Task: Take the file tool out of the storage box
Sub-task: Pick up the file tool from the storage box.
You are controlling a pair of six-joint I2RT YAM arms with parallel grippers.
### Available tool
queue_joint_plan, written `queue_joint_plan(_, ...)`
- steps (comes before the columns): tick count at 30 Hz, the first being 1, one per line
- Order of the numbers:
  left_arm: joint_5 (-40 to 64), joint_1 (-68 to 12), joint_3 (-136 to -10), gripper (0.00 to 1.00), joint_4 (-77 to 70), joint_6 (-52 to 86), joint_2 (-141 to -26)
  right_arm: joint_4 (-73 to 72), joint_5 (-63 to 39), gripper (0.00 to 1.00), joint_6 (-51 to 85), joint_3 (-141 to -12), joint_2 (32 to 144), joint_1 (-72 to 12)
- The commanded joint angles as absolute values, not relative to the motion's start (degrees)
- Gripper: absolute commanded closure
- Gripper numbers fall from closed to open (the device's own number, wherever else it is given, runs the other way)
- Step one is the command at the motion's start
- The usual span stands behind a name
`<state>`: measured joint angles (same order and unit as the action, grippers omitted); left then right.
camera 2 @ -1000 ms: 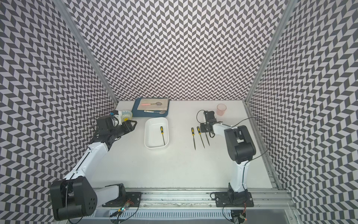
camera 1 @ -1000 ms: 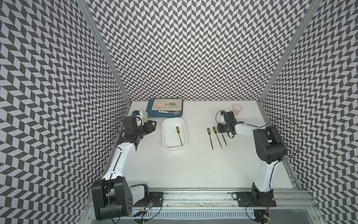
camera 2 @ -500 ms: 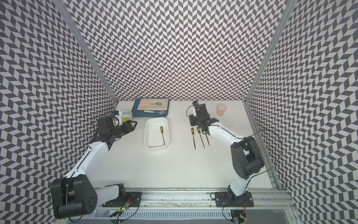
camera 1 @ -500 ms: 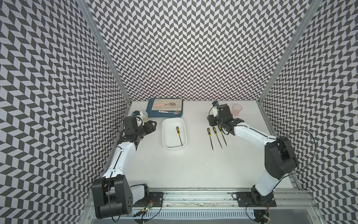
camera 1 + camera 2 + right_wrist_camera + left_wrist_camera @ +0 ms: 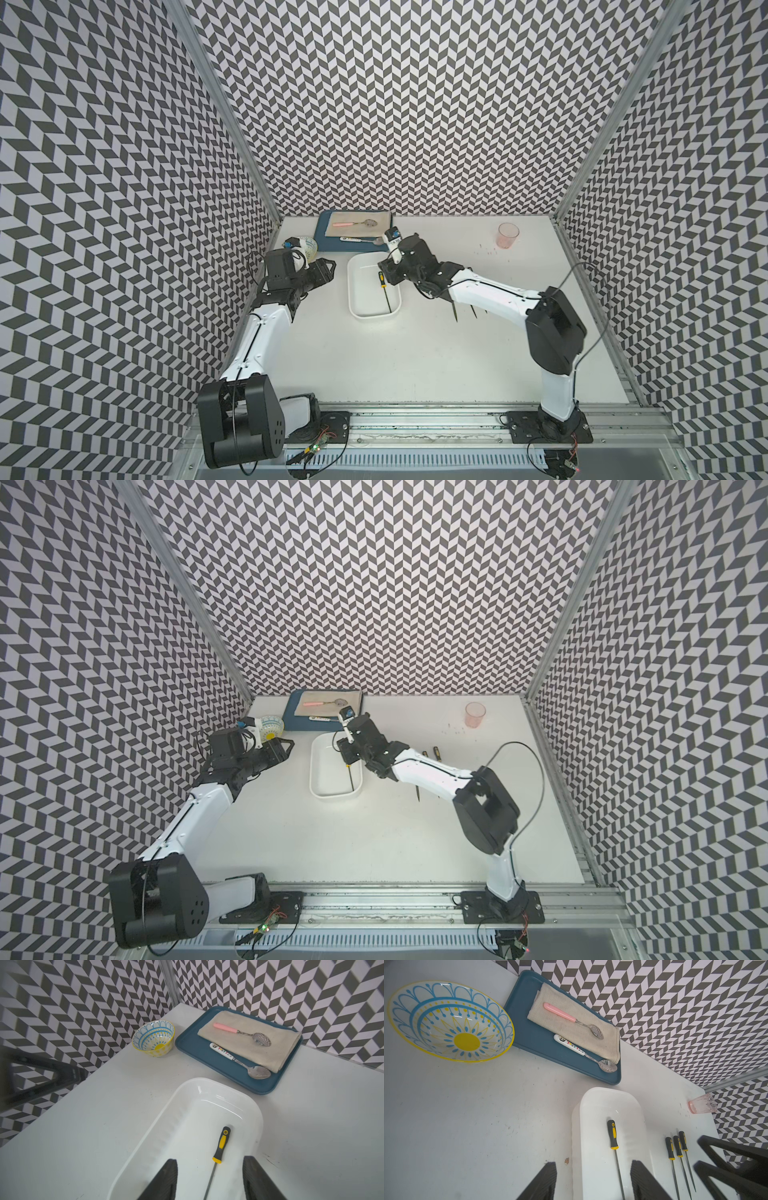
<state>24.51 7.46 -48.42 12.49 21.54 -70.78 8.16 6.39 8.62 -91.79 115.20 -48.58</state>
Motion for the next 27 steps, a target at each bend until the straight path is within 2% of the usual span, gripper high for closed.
queue_joint_plan(1,24.26,7.12,-48.43,0.38,12.20,21.27,-69.59,15.60,14.36,0.45,9.75,-100.68,123.10,-50.49)
queue_joint_plan(6,25.53,7.12,-48.36,0.38,11.98,21.54,-69.30,28.57,19.62,0.46,13.26,-115.62,132.83,-51.42)
queue_joint_plan(12,26.03,7.16,-48.34,0.38,11.53,21.76,-68.63,28.51,19.67,0.45,13.43,-117.28,135.62,-51.72)
queue_joint_plan(19,26.45,7.12,-48.25,0.38,11.39,21.88,-68.25,28.80,14.87,0.44,14.27,-121.96,138.88,-51.77)
queue_joint_plan(27,26.81,7.12,-48.16,0.38,11.39,21.91,-68.12,32.34,17.36,0.43,15.24,-127.79,144.20,-51.76)
